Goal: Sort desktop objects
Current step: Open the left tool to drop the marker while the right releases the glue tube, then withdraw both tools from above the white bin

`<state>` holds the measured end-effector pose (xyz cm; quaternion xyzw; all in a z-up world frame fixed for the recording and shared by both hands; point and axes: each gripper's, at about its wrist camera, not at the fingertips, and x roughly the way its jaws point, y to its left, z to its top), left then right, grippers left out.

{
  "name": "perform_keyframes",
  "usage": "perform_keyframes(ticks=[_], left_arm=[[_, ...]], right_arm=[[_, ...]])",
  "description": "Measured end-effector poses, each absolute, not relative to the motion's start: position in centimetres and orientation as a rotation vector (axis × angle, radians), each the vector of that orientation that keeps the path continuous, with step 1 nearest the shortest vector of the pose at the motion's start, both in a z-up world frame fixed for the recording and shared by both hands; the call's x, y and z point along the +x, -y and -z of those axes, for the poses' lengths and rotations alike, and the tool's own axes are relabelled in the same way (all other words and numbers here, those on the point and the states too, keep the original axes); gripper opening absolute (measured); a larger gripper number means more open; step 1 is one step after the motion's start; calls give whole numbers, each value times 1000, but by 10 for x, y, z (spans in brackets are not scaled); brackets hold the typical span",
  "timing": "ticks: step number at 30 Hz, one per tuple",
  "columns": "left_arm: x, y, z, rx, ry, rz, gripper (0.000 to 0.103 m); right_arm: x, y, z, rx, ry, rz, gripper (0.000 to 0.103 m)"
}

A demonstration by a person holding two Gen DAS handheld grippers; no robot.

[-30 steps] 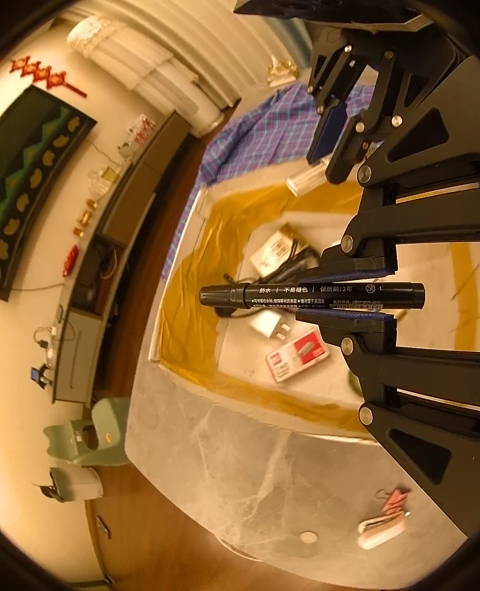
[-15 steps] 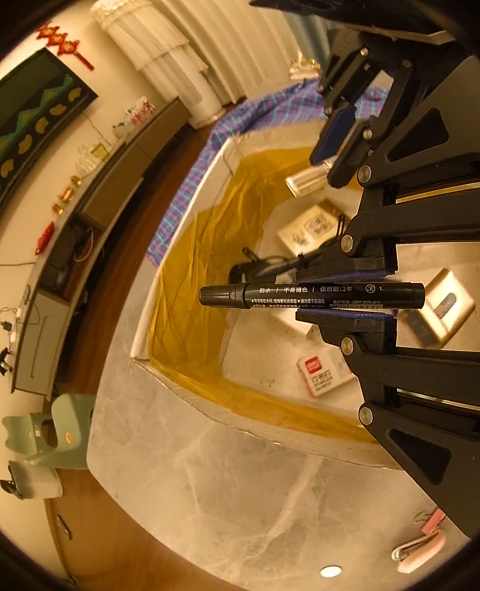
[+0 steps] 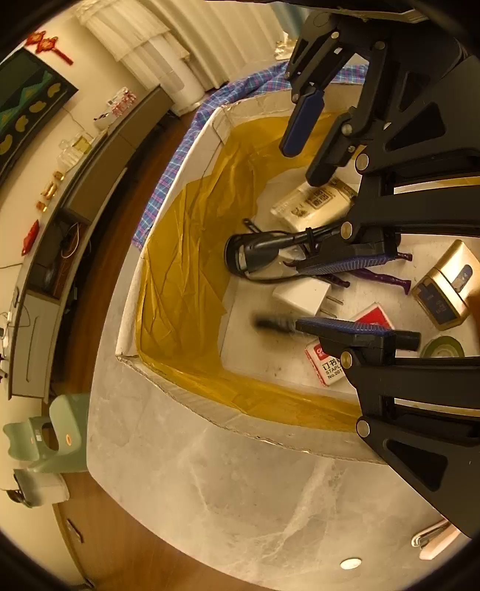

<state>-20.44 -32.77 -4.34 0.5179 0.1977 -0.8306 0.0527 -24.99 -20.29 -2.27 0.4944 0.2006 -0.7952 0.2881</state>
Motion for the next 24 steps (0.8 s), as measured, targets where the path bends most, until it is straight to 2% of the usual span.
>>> perform_keyframes(ticks=[5, 12, 16, 24], left_arm=[[-197, 326, 37, 1549, -592, 2537, 33], [-170, 319, 9, 1446, -520, 2600, 57], [-154, 314, -6, 1374, -484, 2637, 61], [-116, 293, -19, 1235, -425, 2704, 61]], right_arm=[[-238, 199, 18, 1318, -532, 2105, 38], [-204, 187, 9, 1285, -606, 2071, 42], [-180, 179, 4, 1242, -702, 2062, 45], [-138, 172, -3, 1168, -830, 2054, 45]])
